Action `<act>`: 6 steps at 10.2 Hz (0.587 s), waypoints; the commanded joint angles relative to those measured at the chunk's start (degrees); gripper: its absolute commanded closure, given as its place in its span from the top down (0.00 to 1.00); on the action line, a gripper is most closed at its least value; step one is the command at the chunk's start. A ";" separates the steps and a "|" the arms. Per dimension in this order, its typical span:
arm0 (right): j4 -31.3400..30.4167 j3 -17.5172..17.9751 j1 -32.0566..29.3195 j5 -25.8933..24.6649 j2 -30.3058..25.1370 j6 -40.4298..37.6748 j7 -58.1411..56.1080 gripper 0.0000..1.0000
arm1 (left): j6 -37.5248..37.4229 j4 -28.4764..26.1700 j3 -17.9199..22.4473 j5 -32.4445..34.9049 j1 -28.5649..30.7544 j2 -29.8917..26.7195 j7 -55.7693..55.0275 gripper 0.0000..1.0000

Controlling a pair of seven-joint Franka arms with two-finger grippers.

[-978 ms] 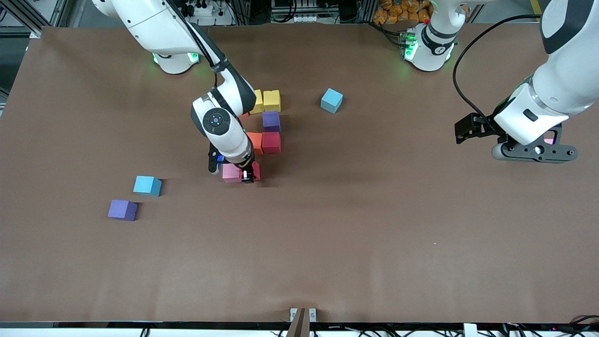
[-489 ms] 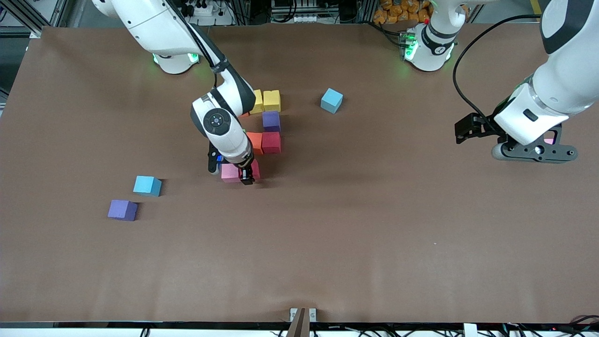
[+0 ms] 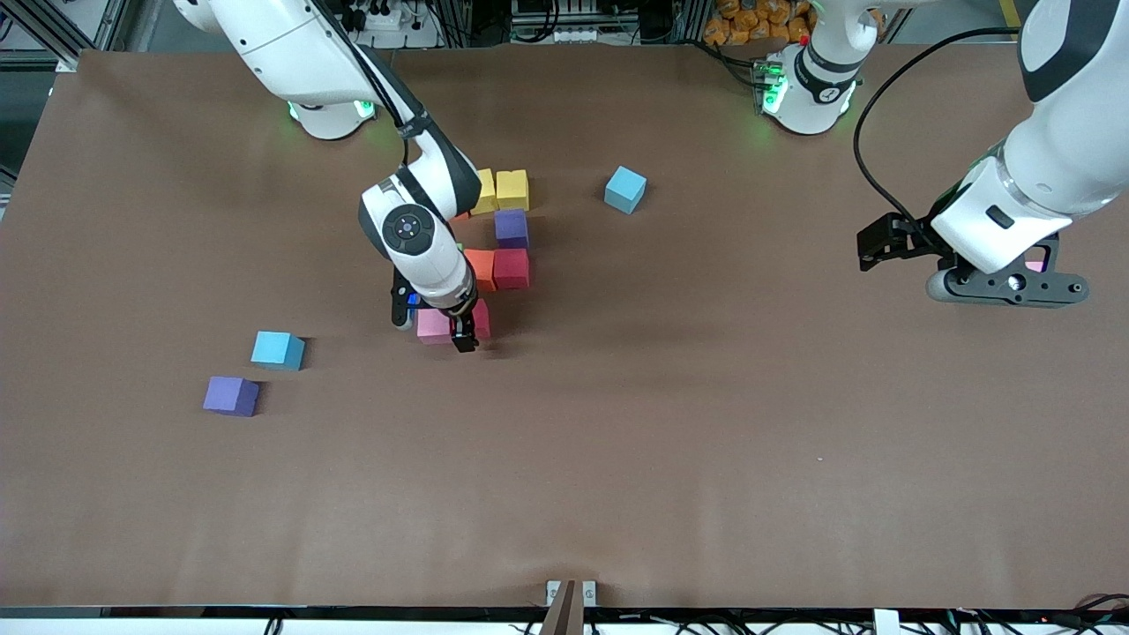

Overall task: Form number 2 with 11 blocks
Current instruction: 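Open the right gripper to release the red cube and lift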

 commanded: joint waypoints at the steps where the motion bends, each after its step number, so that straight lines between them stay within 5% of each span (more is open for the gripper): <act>1: -0.13 0.43 -0.23 -1.45 -0.92 -0.48 2.41 1.00 | 0.12 0.09 -0.05 -1.00 0.12 -0.31 -0.11 1.00; 6: 1.01 0.78 0.56 -1.27 -1.18 -5.75 3.55 1.00 | 0.12 0.09 -0.14 -1.00 0.21 -0.31 -0.02 1.00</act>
